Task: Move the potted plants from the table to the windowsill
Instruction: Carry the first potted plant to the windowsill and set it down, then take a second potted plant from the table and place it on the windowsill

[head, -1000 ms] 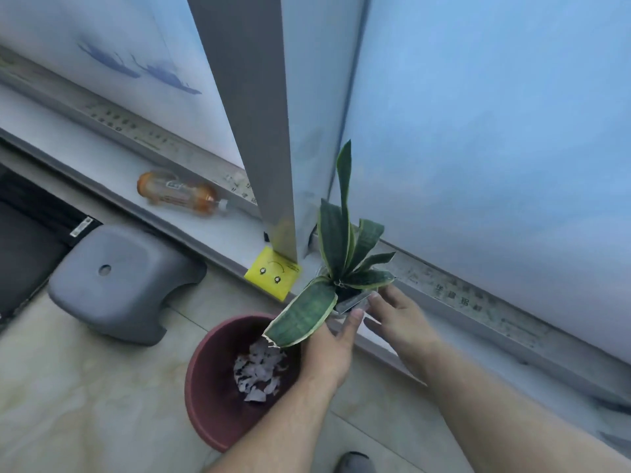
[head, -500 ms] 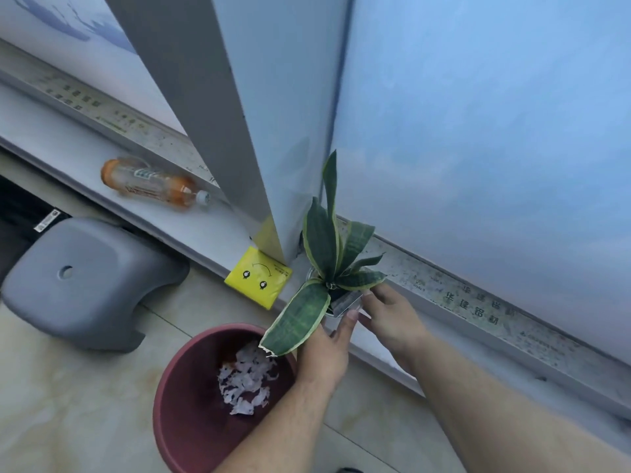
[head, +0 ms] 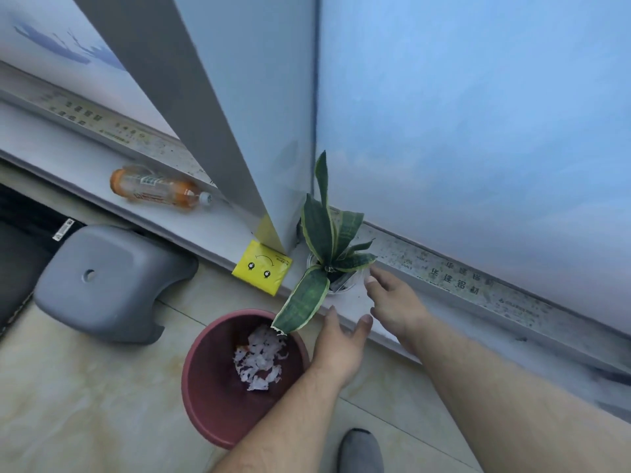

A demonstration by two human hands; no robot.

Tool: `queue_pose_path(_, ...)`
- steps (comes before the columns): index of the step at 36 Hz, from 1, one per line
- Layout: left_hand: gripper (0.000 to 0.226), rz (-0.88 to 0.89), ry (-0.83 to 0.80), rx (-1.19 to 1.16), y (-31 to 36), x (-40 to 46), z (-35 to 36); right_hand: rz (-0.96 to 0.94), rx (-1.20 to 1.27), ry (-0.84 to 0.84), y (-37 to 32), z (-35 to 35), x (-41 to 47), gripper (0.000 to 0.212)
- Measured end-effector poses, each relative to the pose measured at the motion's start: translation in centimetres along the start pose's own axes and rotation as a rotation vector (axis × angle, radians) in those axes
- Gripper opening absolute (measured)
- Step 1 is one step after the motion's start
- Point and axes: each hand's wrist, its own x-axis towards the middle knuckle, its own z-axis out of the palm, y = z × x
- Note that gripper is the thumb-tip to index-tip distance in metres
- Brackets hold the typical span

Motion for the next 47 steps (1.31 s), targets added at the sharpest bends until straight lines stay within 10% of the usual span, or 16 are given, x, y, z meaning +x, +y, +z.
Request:
queue_pose_path(23, 0.079, 0.542, -0.196, 0.307, 20.0, -45.5, -8.8, -0.146, 0.365, 0.331, -16.5, -12.7, -48.0, 0.067)
queue_pose_path(36, 0.073, 0.872, -0.535, 0.609, 18.8, -61.7, -7.4, -0.173, 0.760, 0.829, -9.8, -9.1, -71.6, 0.068)
queue_pose_path(47, 0.068, 0.932, -1.006, 0.805, 4.9, -76.9, 2.5, -0.092, 1.076, 1.296, 3.6, -2.4, -90.8, 0.063)
